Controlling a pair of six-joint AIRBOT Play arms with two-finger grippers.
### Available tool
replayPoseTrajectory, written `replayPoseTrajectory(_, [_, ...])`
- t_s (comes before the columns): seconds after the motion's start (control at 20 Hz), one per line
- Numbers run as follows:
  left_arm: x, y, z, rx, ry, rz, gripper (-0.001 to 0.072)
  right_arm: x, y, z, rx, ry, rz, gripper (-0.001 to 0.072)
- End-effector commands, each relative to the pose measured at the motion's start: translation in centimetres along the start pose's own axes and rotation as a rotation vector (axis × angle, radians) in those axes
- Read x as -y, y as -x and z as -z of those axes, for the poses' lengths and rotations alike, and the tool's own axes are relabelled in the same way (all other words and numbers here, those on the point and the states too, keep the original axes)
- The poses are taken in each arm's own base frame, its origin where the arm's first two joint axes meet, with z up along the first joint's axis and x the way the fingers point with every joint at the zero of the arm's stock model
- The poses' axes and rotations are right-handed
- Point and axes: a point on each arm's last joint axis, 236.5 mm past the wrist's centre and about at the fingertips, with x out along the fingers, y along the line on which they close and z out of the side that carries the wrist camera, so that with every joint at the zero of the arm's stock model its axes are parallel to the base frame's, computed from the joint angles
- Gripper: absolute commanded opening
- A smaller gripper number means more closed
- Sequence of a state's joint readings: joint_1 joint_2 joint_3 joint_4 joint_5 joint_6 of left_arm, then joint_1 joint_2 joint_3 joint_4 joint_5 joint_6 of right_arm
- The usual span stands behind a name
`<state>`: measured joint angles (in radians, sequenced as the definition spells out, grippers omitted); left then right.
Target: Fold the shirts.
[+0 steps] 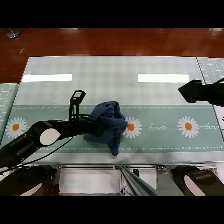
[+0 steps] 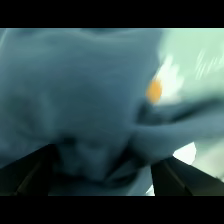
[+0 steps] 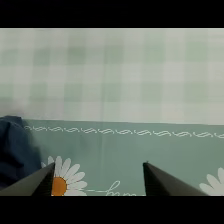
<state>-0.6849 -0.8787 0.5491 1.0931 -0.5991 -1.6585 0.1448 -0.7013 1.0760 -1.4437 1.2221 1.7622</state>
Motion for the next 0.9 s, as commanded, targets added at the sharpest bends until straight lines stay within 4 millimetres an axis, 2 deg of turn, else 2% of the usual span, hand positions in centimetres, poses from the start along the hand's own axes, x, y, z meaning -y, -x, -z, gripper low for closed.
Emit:
replayPoseTrajectory(0.0, [-3.2, 2.9, 1.9, -0.214, -0.056, -0.13, 0.0703, -0.1, -2.5, -0.1, -0.029, -0.011, -0.008, 0.0623])
replayPoseTrajectory(0.05, [-4.6, 4.9, -0.1, -0.207, -0.056, -0.187, 0.0702, 0.3, -2.9, -0.4, -0.027, -0.007, 0.005, 0.0623])
replayPoseTrajectory(0.1, [-6.0, 7.3, -3.0, -0.156, -0.042, -0.24, 0.0702, 0.8, -3.3, -0.4, -0.029, 0.001, 0.029, 0.0623])
replayPoseTrajectory(0.2, [-7.2, 11.6, -10.0, 0.036, 0.004, -0.271, 0.0701, 1.8, -3.7, -0.4, -0.038, 0.005, 0.07, 0.0623])
replayPoseTrajectory(0.3, [-6.6, 14.2, -15.1, 0.199, 0.075, -0.205, 0.0699, 2.0, -4.2, -0.2, -0.056, 0.004, 0.078, 0.0623])
replayPoseTrajectory(0.35, [-5.8, 14.1, -16.3, 0.216, 0.111, -0.142, 0.0699, 2.1, -4.4, 0.1, -0.071, -0.001, 0.081, 0.0623])
replayPoseTrajectory(0.45, [-3.2, 11.6, -16.5, 0.142, 0.143, 0.047, 0.0698, 2.1, -5.2, 0.6, -0.103, -0.01, 0.078, 0.0623])
replayPoseTrajectory(0.55, [-0.2, 8.3, -13.8, -0.064, 0.114, 0.222, 0.0698, 2.2, -5.9, 1.2, -0.137, -0.014, 0.081, 0.0623])
replayPoseTrajectory(0.6, [0.5, 6.7, -12.1, -0.168, 0.099, 0.256, 0.0698, 2.3, -6.2, 1.5, -0.157, -0.014, 0.085, 0.0623])
replayPoseTrajectory(0.7, [0.8, 3.0, -9.9, -0.295, 0.039, 0.241, 0.0698, 2.5, -7.0, 2.1, -0.191, -0.017, 0.093, 0.0623])
replayPoseTrajectory(0.85, [-0.8, -1.5, -7.8, -0.41, -0.114, 0.074, 0.0698, 3.1, -8.5, 4.1, -0.255, -0.025, 0.105, 0.0623])
